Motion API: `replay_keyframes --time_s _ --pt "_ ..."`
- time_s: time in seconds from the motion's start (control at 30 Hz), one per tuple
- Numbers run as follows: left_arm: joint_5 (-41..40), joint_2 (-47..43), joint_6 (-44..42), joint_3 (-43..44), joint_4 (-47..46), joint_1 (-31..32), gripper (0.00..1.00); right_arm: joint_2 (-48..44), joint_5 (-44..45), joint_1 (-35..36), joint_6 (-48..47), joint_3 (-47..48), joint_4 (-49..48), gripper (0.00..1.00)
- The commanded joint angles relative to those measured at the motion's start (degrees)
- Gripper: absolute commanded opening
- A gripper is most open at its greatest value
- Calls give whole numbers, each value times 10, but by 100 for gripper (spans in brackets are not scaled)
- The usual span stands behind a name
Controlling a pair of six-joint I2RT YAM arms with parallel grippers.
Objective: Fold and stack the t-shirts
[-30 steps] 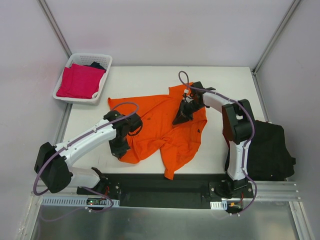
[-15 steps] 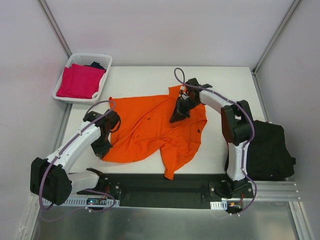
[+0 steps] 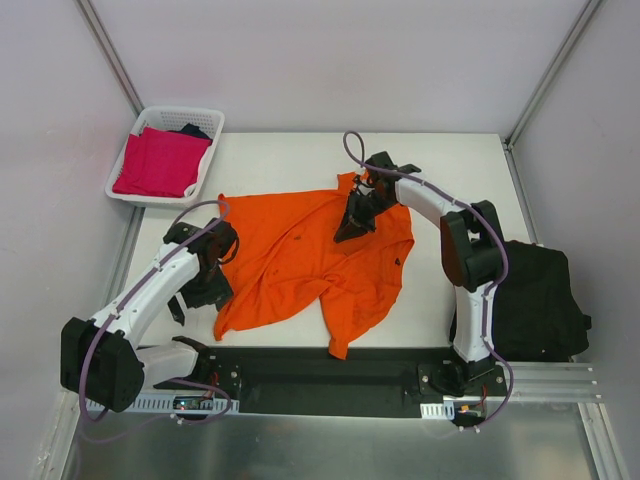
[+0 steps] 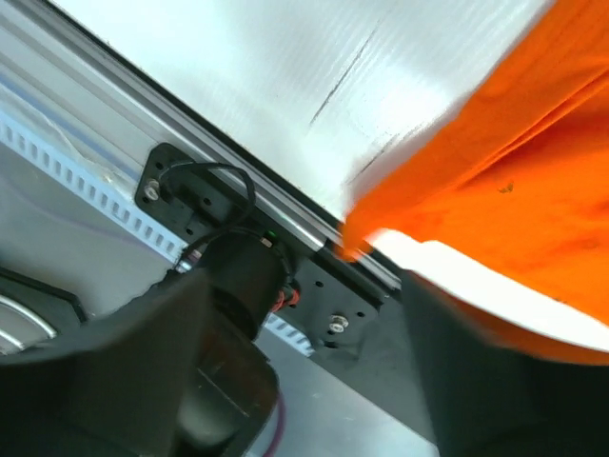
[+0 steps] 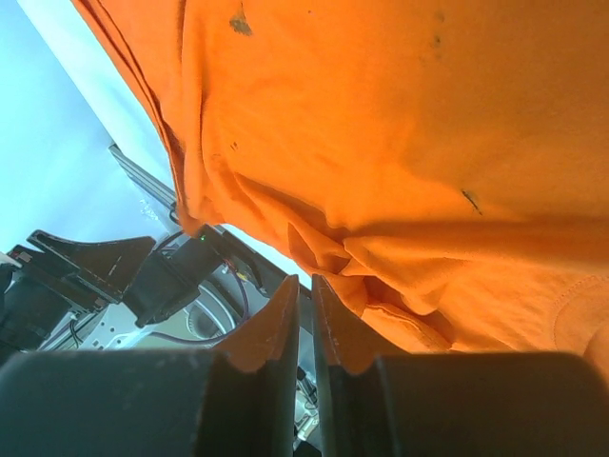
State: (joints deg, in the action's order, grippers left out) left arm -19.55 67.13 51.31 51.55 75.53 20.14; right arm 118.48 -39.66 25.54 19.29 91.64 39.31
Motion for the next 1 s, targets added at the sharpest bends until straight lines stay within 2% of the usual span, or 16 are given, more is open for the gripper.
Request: replay_keyframes --time_s 0.0,0.1,0.2,0.3,0.47,0.57,0.77,0.83,0.97 --pt "2 3 8 16 97 -5 92 5 0 -1 4 27 11 13" --pt "-6 15 9 38 98 -5 96 8 -1 -2 1 36 15 13" --pt "-22 43 0 72 80 -5 95 8 2 -6 -6 44 26 13" --pt "-21 97 -30 102 24 -5 90 6 5 -11 -11 44 34 13" --pt "58 192 -93 143 -112 -10 86 -3 12 -14 -20 30 43 13" --pt "105 248 -128 170 -158 -10 85 -16 19 -14 -25 14 44 13" --pt "101 337 -182 214 -208 -22 82 -37 31 -19 -29 -10 45 13" --pt "94 357 -193 221 -214 -38 81 -41 34 -22 -29 -12 45 13" --pt "59 383 -200 240 -212 -70 66 -47 41 -30 -26 -8 45 13"
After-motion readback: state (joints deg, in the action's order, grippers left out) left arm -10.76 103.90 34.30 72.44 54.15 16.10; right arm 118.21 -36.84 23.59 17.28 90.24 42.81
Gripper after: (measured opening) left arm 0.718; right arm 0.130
